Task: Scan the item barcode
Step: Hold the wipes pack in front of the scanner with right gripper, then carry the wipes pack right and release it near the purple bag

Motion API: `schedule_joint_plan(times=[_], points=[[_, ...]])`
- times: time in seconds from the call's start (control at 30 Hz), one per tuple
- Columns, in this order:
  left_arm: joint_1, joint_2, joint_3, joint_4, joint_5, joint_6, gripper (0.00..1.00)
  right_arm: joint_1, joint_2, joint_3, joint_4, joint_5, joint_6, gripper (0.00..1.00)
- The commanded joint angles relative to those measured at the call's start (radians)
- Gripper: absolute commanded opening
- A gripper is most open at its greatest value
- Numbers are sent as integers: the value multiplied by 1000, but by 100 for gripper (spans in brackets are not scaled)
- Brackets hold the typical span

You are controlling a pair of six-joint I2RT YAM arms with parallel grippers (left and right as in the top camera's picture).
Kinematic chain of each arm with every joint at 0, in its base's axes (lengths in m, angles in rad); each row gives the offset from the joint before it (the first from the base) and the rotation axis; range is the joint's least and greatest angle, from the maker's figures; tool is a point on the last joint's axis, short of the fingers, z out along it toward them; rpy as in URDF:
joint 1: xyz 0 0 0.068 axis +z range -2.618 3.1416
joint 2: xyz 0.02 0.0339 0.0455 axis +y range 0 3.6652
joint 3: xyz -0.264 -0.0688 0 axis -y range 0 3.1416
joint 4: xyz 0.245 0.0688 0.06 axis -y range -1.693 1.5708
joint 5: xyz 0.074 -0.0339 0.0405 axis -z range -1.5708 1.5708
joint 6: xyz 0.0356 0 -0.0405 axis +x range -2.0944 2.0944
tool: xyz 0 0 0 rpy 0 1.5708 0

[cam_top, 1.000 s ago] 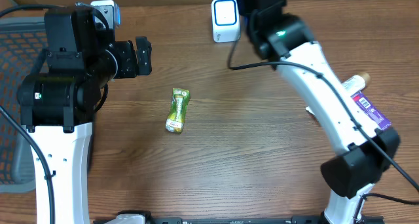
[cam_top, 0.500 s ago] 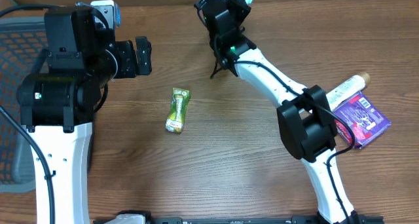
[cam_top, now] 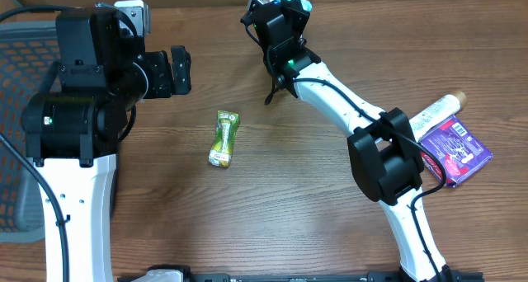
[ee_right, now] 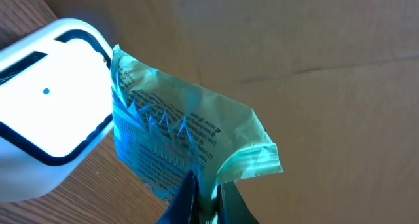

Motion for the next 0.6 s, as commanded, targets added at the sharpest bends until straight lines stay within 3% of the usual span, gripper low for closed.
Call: schedule_joint_plan(times=[0.0, 0.33, 0.47, 0.57], points=[[4, 8, 8, 1, -6, 12, 100, 5, -18, 6, 12, -2, -1, 4], [4, 8, 8, 0, -6, 12, 100, 22, -20, 6, 10, 6, -68, 4], [4, 8, 8, 0, -6, 12, 100, 36, -87, 6, -87, -50, -32, 4], [4, 8, 8, 0, -6, 12, 100, 46, -217, 6, -311, -203, 89, 4]])
